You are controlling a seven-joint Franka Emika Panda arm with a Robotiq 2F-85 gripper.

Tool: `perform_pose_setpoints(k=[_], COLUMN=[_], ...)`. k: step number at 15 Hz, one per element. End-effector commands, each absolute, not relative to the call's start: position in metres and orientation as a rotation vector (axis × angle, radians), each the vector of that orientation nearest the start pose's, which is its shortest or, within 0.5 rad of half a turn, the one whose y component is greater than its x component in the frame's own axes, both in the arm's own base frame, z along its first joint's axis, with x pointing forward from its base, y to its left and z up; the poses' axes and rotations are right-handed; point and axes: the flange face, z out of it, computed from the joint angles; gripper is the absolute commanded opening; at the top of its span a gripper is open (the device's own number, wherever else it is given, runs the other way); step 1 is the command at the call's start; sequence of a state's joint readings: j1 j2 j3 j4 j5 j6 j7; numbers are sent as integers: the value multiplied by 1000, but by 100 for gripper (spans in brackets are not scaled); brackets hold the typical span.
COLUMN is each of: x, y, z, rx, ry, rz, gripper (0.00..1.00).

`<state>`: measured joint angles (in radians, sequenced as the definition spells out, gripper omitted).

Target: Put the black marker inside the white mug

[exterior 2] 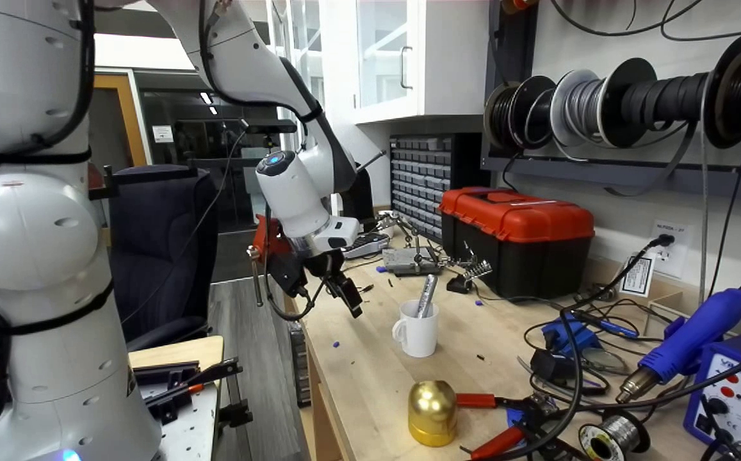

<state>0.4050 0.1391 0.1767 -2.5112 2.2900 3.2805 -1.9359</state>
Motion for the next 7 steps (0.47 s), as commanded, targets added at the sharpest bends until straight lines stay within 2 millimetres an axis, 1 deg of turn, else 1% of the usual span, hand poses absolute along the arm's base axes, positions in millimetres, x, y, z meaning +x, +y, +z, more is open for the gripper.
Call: perform_pose_setpoints(k=[1,4,7], x=[345,347,348], y=[137,131,131], z=[216,215,215], rx=[-2964,-2971,-2971], ry=[-287,-264,-260], rz=[-579,-578,-580], gripper=[100,100,100])
